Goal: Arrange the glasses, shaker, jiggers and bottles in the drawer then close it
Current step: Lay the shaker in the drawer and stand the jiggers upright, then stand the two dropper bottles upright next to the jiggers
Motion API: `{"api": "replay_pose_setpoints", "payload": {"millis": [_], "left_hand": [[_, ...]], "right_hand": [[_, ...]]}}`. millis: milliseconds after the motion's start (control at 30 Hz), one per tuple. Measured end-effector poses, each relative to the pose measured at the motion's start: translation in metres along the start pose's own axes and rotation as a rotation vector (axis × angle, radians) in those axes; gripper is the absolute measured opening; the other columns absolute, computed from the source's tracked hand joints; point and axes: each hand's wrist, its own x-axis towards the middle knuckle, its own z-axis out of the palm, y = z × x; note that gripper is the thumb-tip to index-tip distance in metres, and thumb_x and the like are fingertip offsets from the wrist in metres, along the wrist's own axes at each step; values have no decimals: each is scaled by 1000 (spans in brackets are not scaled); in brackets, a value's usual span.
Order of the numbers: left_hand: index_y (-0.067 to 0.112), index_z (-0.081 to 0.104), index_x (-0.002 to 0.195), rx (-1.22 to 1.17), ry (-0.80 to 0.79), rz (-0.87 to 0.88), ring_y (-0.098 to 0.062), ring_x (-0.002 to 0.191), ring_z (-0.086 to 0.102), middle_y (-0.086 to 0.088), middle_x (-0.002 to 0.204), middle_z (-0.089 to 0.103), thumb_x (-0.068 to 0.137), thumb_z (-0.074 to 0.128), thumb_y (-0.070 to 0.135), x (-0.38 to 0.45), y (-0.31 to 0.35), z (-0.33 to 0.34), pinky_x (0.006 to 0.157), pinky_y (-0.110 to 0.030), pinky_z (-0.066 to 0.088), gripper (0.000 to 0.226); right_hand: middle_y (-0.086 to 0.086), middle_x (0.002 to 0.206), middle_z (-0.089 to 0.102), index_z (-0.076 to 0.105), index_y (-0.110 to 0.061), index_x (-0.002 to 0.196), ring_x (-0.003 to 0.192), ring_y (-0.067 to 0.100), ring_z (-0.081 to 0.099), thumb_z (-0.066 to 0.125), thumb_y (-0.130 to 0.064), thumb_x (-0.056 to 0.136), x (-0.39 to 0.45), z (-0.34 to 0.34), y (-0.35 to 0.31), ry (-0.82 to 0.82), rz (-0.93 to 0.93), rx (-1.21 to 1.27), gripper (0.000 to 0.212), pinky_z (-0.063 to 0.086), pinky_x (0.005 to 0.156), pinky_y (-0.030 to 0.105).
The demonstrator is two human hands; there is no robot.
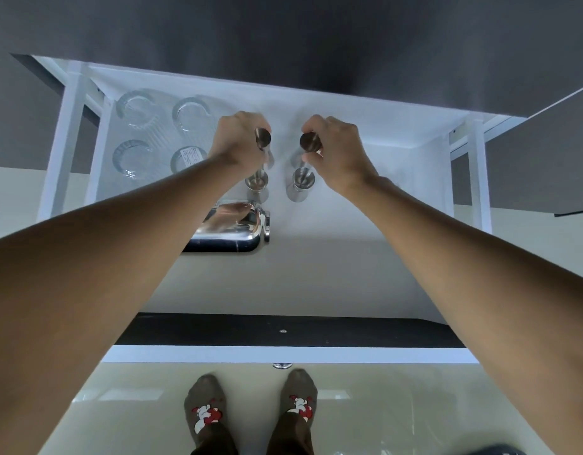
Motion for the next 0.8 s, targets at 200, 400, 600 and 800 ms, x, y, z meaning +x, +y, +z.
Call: {"api": "replay_pose_setpoints", "payload": {"millis": [200, 400, 600, 800], "left_hand": [[14, 67, 116, 36, -42, 35, -27, 110, 61, -11, 120, 66, 77, 71, -2, 1, 1, -2, 84, -23, 46, 42], [10, 57, 125, 27, 215, 191, -24, 115, 54, -9, 126, 58, 76, 51, -9, -24, 25, -12, 88, -20, 44, 52], [3, 68, 93, 127, 104, 892, -35, 83, 60, -13, 96, 65, 68, 56, -14, -84, 54, 41, 65, -42, 52, 32], [6, 47, 135, 329, -251, 744, -31, 130, 44, -12, 146, 44, 83, 54, -8, -91, 89, 113, 90, -41, 51, 54]], "right_hand": [[16, 106, 64, 57, -8, 114, 91, 30, 62, 68, -8, 82, 3, 2, -4, -35, -34, -6, 35, 47, 76, 29], [12, 118, 60, 47, -16, 126, 110, 29, 52, 46, 9, 83, -29, -15, 31, 125, 225, -2, 50, 48, 87, 37], [20, 117, 56, 45, -8, 123, 110, 37, 51, 60, -16, 88, -82, -35, 94, -93, 486, -93, 39, 47, 80, 39], [18, 94, 64, 47, -8, 117, 81, 32, 63, 58, -10, 88, -108, -26, 102, -98, 489, -12, 31, 56, 69, 37]]}}
